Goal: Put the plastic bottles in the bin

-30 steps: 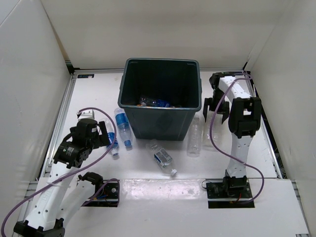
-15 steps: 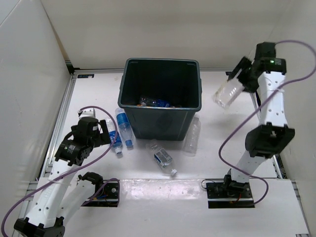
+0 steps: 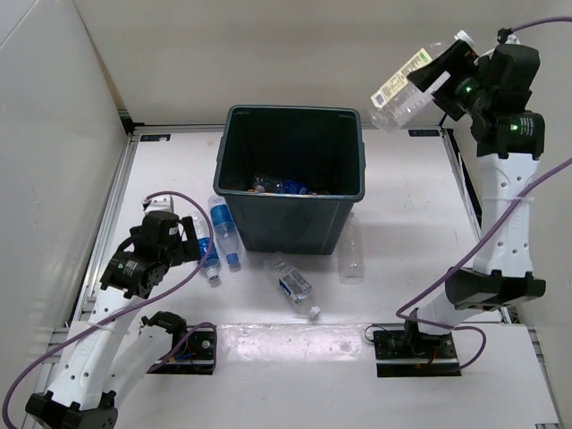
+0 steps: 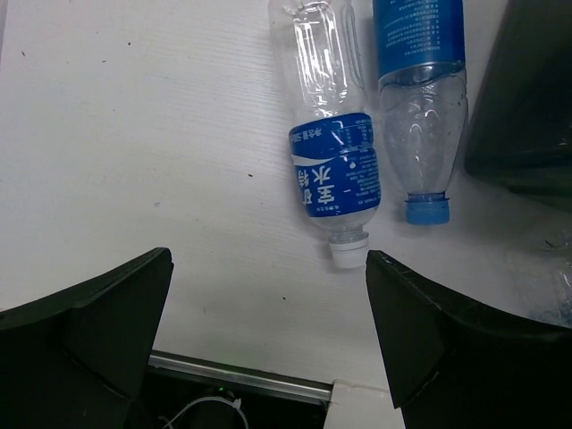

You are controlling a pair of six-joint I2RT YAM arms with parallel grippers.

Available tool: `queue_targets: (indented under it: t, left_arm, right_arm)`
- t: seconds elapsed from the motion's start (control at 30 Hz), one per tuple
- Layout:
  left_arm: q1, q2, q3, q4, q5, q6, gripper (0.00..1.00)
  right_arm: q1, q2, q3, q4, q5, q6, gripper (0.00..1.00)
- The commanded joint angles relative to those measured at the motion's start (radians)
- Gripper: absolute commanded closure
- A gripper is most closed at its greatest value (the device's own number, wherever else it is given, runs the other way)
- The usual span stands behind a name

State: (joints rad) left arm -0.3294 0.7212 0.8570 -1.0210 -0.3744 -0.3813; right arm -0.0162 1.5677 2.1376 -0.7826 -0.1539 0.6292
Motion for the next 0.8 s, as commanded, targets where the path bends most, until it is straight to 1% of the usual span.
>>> queue_targets:
  t: [0.0,0.1,0.13,0.2,0.23,0.27,0.3,0.37,0.4,0.5,0.53,0.6,0.63,0.7,0.77]
  left_arm:
    - [0.003,0.001,-0.009,0.018,0.014,0.005,0.00]
    - [0.003,0.003,-0.012,0.021,0.020,0.007,0.00]
    - [0.003,0.004,-0.010,0.019,0.025,0.009,0.00]
    - [0.004,0.009,-0.010,0.024,0.026,0.009,0.00]
    - [0.004,0.007,-0.010,0.022,0.028,0.010,0.00]
    - [0.004,0.006,-0.012,0.021,0.026,0.009,0.00]
    - [0.003,0.007,-0.012,0.021,0.028,0.009,0.00]
    - [0.004,0.007,-0.012,0.019,0.028,0.009,0.00]
    - [0.004,0.007,-0.010,0.021,0.026,0.009,0.00]
    - [0.001,0.009,-0.013,0.022,0.029,0.007,0.00]
    - [0.003,0.006,-0.013,0.021,0.034,0.007,0.00]
    - [0.001,0.010,-0.018,0.028,0.040,0.007,0.00]
    - [0.001,0.009,-0.019,0.029,0.040,0.005,0.00]
    - [0.003,0.007,-0.019,0.030,0.040,0.005,0.00]
    - [0.000,0.011,-0.018,0.029,0.037,0.004,0.00]
  right_arm:
    - [0.089,-0.040,0.056,0.164,-0.088,-0.012,0.90]
    - [0.198,-0.026,0.061,0.166,-0.115,-0.054,0.84]
    - [0.273,-0.021,0.061,0.152,-0.104,-0.065,0.84]
    - [0.318,-0.017,0.039,0.134,-0.079,-0.088,0.77]
    - [0.379,-0.011,0.024,0.128,-0.081,-0.095,0.72]
    - [0.393,-0.005,0.016,0.126,-0.087,-0.106,0.61]
    - [0.409,0.009,0.021,0.094,-0.101,-0.111,0.45]
    - [0.438,0.035,0.053,0.068,-0.108,-0.103,0.29]
    - [0.444,0.040,0.059,0.063,-0.104,-0.103,0.10]
    - [0.429,0.051,0.113,0.062,-0.088,-0.100,0.10]
    - [0.420,0.052,0.160,0.065,-0.104,-0.091,0.10]
    - [0.358,0.066,0.206,0.060,-0.119,-0.074,0.10]
    - [0.337,0.064,0.212,0.094,-0.181,-0.042,0.10]
    - [0.248,0.068,0.220,0.126,-0.270,0.035,0.10]
    - [0.193,0.054,0.225,0.155,-0.294,0.065,0.10]
